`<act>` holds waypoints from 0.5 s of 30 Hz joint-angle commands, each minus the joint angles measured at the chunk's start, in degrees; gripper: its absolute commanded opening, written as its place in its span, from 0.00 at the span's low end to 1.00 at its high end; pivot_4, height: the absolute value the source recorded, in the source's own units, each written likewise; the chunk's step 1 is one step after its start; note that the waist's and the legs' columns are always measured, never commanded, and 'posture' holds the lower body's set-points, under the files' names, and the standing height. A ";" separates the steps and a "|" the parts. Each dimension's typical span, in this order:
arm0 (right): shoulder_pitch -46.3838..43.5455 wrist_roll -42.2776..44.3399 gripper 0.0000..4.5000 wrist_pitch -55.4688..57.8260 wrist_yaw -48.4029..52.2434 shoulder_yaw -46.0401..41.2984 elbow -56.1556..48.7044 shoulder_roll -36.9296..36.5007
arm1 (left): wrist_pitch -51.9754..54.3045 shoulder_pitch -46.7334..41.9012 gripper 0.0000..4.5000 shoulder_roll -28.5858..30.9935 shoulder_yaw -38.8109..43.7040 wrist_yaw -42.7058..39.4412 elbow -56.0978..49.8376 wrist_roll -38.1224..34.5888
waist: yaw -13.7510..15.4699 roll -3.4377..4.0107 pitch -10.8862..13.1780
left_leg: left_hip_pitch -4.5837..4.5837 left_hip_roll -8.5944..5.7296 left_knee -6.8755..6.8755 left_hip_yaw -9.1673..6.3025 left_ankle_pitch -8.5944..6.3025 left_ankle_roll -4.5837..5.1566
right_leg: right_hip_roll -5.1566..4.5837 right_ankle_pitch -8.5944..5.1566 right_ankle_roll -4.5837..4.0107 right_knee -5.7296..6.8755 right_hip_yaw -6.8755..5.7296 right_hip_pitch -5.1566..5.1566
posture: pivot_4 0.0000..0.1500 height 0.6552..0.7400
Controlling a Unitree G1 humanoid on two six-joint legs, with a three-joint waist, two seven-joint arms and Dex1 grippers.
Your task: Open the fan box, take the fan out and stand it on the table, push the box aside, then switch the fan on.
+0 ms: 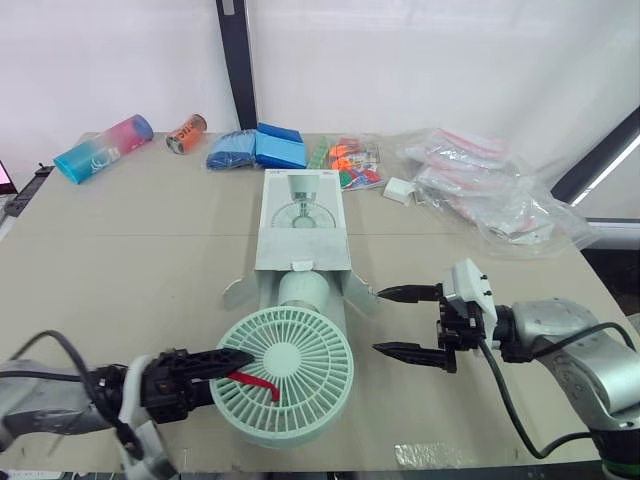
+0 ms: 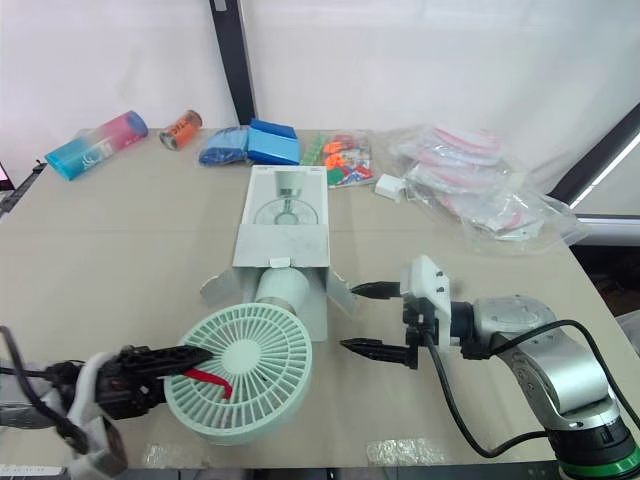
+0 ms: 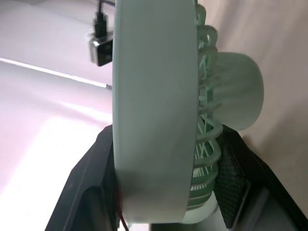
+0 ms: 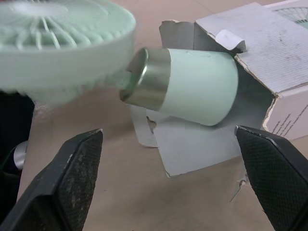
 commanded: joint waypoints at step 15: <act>-9.27 -0.97 1.00 -2.78 6.51 4.57 4.89 1.69 | 15.91 37.93 0.43 7.92 25.49 -30.49 -18.39 -54.56 | -0.13 0.11 0.06 | 0.31 0.09 -0.06 0.37 -0.06 0.06 | 0.13 -0.13 -0.06 0.03 0.05 0.10 | 1.00 1.00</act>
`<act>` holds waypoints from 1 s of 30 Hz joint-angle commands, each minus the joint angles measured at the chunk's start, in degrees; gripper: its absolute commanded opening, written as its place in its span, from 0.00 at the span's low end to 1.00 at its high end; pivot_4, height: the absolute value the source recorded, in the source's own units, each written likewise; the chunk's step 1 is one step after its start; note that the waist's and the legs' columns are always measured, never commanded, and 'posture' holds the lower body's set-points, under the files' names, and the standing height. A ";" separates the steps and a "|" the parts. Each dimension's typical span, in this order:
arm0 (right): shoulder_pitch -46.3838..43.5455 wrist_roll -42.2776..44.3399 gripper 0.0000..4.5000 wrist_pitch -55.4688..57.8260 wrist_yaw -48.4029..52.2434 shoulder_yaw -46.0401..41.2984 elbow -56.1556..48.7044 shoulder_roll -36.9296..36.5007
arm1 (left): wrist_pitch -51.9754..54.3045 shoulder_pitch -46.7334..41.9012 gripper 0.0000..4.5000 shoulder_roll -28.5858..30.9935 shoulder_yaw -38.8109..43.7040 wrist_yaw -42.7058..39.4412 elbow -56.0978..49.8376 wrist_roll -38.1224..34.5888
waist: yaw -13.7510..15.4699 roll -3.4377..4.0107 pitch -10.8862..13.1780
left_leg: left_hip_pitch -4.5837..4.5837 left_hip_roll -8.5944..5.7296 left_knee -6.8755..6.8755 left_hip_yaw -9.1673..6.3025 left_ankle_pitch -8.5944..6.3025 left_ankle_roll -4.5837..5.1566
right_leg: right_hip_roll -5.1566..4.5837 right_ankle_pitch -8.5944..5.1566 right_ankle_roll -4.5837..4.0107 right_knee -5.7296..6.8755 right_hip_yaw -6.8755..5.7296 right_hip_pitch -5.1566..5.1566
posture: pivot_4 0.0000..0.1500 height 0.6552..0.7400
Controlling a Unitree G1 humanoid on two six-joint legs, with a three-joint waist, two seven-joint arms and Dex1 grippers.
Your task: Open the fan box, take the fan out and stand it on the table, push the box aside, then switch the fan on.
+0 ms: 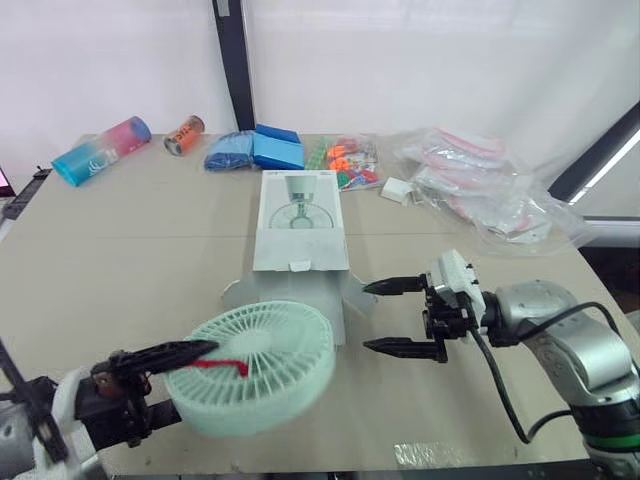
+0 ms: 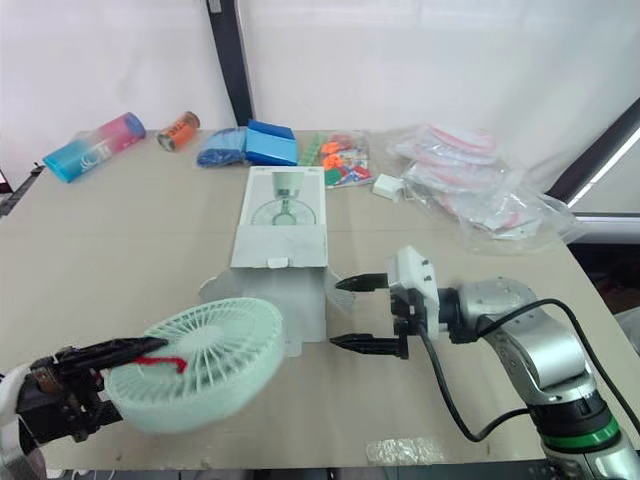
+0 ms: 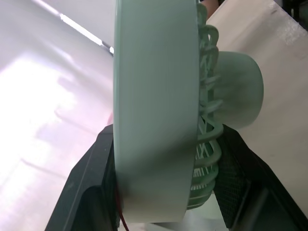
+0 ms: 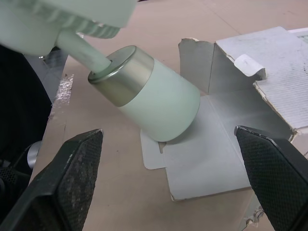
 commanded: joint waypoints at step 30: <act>-16.93 0.24 1.00 -1.01 7.55 5.00 8.01 9.07 | 68.67 -8.67 0.43 -19.37 40.52 -37.65 -11.66 -45.48 | -0.05 0.05 0.10 | 0.01 0.05 0.02 -0.01 -0.18 0.13 | 0.36 -0.25 -0.03 0.02 0.29 -0.05 | 1.00 1.00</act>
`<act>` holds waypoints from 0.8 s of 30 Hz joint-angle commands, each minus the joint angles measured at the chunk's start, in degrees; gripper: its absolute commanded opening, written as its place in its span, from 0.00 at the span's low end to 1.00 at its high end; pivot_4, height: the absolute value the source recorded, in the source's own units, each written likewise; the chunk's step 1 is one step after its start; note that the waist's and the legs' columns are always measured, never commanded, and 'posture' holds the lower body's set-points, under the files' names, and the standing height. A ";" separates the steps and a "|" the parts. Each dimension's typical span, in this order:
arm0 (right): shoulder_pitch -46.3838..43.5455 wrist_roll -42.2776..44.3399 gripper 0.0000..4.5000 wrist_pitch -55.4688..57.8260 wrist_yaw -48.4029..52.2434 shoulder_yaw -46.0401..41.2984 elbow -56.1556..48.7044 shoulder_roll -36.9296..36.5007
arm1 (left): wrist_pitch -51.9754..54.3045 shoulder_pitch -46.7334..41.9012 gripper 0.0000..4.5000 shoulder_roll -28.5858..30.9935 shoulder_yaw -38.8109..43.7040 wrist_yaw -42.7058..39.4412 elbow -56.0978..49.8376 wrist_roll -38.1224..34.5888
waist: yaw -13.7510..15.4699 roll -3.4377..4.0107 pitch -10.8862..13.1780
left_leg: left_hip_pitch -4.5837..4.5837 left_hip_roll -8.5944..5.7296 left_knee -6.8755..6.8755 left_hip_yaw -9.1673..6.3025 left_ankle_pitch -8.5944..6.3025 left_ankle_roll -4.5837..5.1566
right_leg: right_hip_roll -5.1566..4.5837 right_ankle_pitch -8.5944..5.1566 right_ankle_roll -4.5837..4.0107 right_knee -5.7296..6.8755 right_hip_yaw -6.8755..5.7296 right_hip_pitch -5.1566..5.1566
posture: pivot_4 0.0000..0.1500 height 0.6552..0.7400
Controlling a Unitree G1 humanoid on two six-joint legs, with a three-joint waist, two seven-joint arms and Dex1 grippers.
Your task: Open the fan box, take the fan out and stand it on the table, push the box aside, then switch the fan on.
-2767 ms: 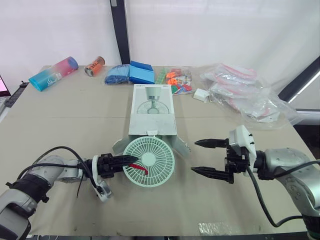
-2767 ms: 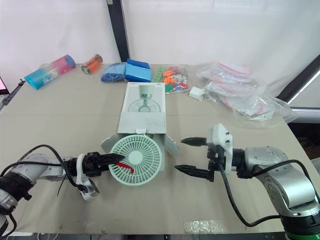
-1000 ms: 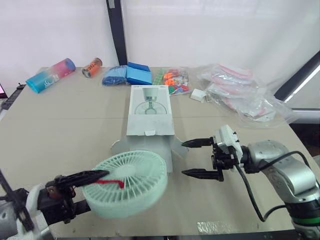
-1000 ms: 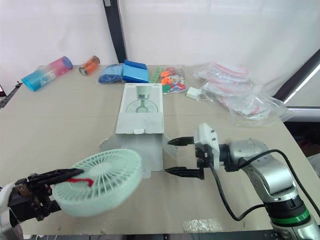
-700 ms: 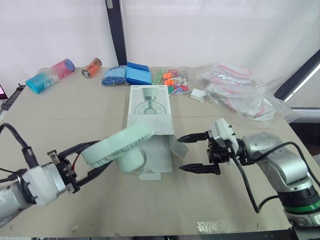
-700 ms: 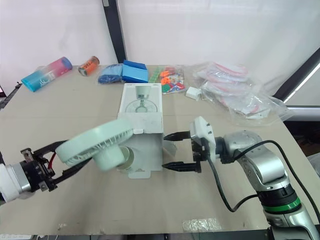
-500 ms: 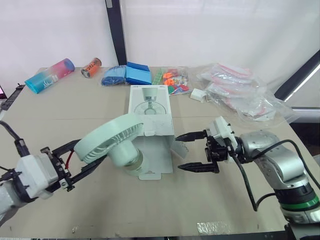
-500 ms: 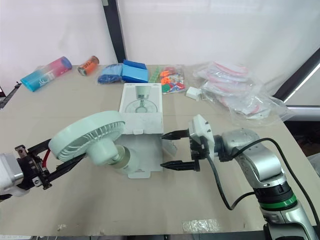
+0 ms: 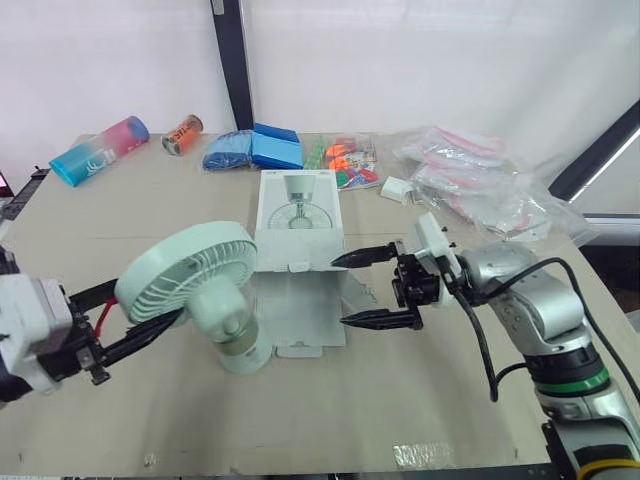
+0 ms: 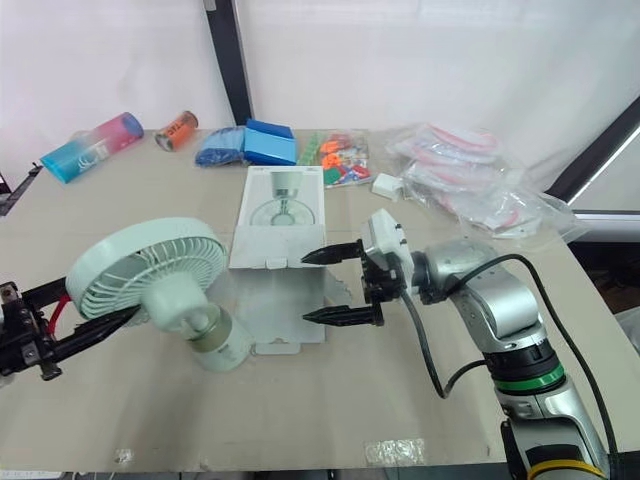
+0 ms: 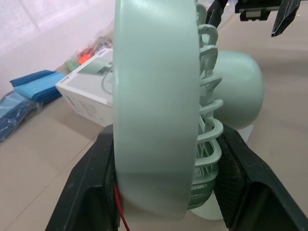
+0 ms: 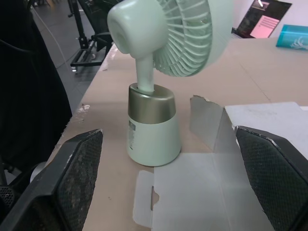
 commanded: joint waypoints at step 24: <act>-9.91 -1.75 1.00 3.48 -12.99 -0.12 6.62 10.80 | 24.93 -25.63 0.43 1.52 9.70 -1.08 18.21 8.79 | -0.18 -0.03 0.00 | -0.08 0.01 -0.04 -0.01 -0.07 -0.14 | -0.11 -0.02 -0.09 0.02 0.22 -0.17 | 1.00 1.00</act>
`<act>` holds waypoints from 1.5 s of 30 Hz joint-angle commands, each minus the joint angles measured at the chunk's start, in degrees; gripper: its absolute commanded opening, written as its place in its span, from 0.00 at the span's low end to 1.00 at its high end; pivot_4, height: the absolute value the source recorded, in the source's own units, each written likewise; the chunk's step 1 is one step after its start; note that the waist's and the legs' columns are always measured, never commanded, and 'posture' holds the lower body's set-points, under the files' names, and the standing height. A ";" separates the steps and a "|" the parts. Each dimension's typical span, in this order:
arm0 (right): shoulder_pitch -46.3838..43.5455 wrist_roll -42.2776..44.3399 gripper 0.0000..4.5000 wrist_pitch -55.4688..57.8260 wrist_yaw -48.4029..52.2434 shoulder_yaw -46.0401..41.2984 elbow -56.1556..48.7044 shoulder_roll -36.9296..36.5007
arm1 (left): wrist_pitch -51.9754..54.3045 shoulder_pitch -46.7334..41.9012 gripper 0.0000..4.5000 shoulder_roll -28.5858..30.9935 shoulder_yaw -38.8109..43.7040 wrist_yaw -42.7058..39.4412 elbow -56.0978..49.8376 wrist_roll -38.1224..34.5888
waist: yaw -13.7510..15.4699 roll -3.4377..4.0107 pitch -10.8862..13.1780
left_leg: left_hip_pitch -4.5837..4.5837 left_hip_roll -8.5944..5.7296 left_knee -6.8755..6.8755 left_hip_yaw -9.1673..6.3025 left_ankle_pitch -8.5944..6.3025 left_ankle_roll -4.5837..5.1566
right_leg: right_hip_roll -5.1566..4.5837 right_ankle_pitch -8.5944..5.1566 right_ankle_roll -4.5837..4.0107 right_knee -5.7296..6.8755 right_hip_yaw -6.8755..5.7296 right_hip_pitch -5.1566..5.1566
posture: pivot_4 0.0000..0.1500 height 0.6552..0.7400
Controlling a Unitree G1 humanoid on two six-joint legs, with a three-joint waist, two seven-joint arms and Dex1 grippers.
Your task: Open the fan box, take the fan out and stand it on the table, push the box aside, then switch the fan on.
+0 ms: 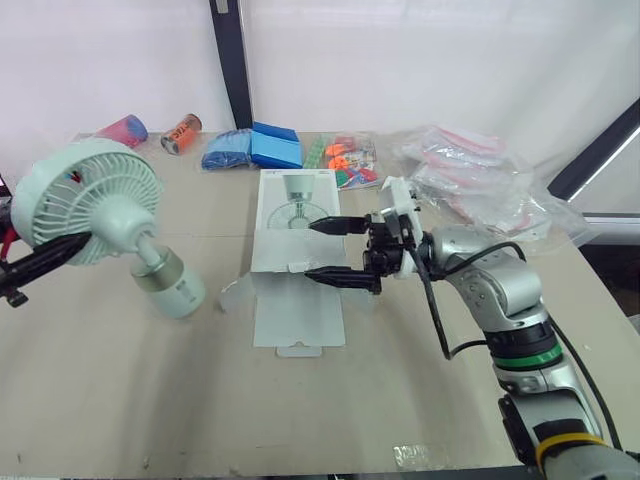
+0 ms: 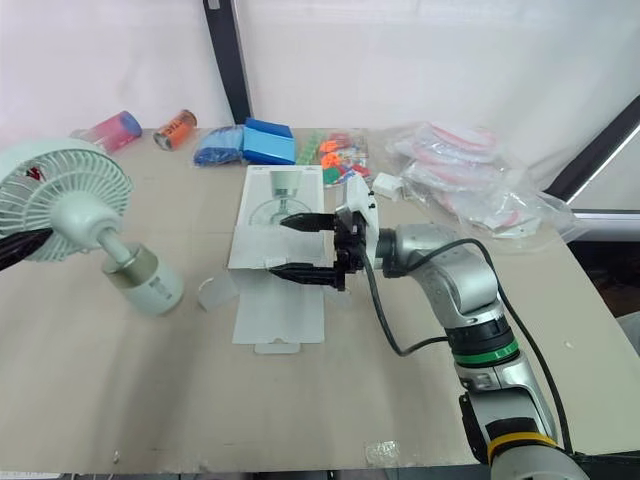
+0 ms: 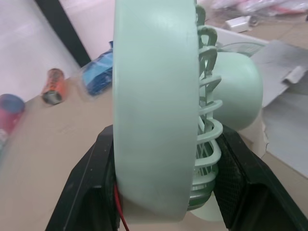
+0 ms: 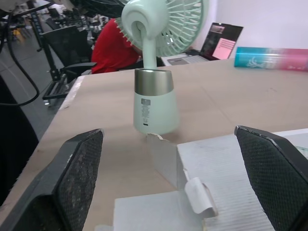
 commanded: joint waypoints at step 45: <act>0.13 -1.49 1.00 -1.10 2.71 -0.19 -1.36 0.00 | 3.26 -8.17 0.99 -9.10 0.41 4.83 -0.31 13.32 | -0.23 -0.24 -0.02 | -0.15 -0.01 -0.01 -0.04 -0.05 -0.09 | -0.20 0.05 -0.03 0.01 -0.10 -0.16 | 1.00 1.00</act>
